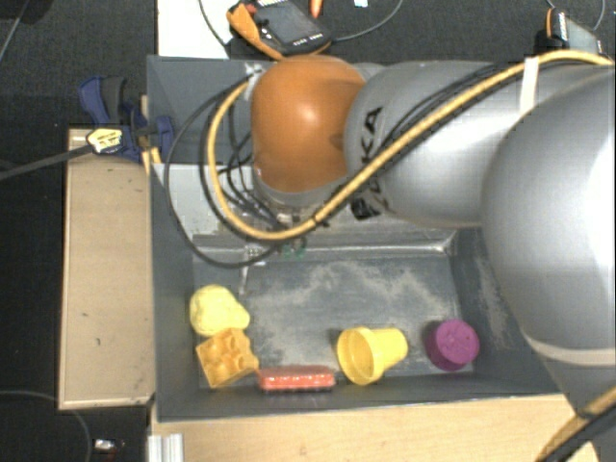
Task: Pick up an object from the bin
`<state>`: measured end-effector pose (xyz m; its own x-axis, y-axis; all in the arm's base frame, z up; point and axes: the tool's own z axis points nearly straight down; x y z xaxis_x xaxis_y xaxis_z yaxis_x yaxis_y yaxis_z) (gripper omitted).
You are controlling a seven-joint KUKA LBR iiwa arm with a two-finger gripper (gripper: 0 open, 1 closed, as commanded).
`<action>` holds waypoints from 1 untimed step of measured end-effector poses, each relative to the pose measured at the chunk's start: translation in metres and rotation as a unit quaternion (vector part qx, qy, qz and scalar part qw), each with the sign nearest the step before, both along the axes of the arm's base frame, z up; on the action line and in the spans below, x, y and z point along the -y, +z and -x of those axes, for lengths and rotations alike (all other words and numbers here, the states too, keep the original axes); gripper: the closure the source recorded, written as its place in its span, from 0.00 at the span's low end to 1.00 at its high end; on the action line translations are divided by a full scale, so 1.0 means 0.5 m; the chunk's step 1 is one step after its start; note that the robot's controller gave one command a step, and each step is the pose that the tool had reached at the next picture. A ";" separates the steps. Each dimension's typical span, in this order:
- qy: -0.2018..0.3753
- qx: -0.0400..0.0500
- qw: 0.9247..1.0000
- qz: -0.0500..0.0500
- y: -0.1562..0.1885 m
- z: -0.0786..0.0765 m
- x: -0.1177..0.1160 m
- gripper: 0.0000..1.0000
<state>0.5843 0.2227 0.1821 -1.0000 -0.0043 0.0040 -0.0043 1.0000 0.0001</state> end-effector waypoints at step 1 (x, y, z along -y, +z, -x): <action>-0.003 0.004 1.000 -0.001 0.010 -0.003 0.003 0.00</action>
Offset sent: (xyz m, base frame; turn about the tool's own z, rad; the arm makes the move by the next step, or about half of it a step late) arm -0.0539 0.0207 -0.1121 0.2322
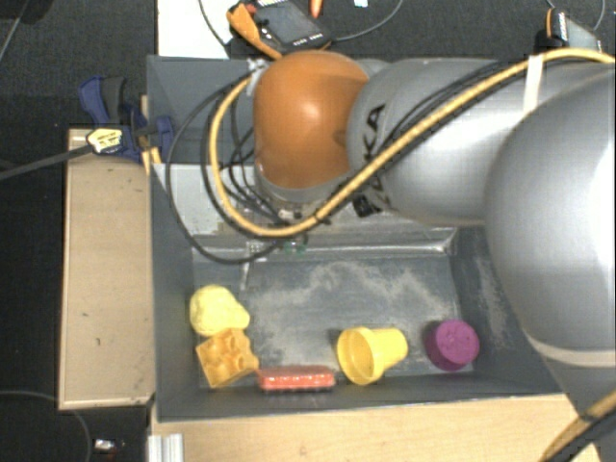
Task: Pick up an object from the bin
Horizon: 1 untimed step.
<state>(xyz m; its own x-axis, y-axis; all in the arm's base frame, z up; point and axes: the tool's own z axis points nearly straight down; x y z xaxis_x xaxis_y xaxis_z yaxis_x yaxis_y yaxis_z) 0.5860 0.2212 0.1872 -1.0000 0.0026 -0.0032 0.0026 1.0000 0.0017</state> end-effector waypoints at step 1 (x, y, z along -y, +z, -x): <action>-0.112 0.004 0.994 -0.005 -0.222 0.102 -0.048 0.00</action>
Offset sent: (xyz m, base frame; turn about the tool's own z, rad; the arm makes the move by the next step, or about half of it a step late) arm -0.0579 0.0033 -0.0599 0.1839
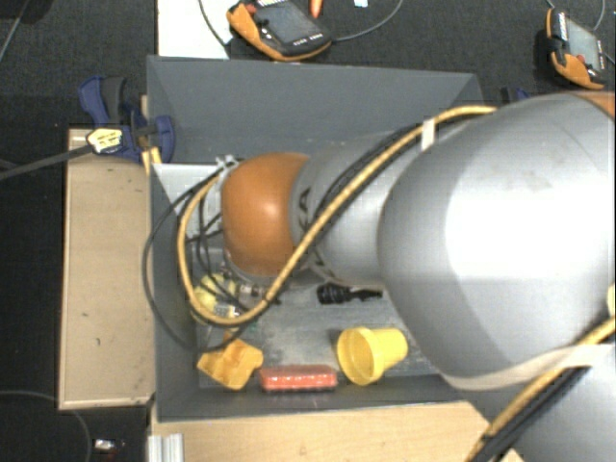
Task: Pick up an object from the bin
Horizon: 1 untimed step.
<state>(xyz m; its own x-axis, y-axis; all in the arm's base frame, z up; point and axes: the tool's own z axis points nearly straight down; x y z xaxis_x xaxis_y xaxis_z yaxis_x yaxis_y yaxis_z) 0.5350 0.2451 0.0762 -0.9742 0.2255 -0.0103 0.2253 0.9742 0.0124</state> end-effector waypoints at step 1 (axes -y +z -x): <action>0.020 0.000 1.000 0.003 0.104 0.012 0.041 0.00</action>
Offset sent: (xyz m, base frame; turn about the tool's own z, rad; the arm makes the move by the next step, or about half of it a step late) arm -0.0044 -0.0028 0.0023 -0.0119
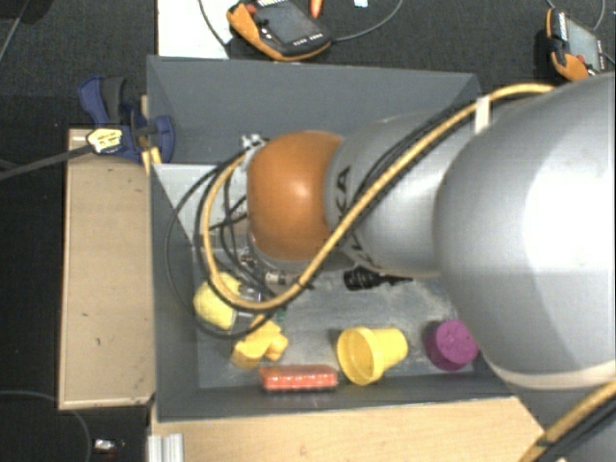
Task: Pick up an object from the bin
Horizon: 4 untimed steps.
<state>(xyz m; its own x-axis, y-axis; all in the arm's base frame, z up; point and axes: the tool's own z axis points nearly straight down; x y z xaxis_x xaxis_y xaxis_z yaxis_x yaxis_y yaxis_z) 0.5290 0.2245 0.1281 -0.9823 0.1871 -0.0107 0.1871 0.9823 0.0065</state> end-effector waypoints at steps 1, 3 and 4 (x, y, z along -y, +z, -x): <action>-0.014 -0.003 1.000 -0.002 -0.099 -0.003 -0.036 0.00; -0.017 -0.001 1.000 -0.001 -0.098 -0.006 -0.032 1.00; -0.017 -0.001 1.000 -0.001 -0.098 -0.006 -0.032 1.00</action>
Offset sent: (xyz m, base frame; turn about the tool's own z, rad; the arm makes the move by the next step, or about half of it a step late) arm -0.0034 0.0114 -0.0581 0.1745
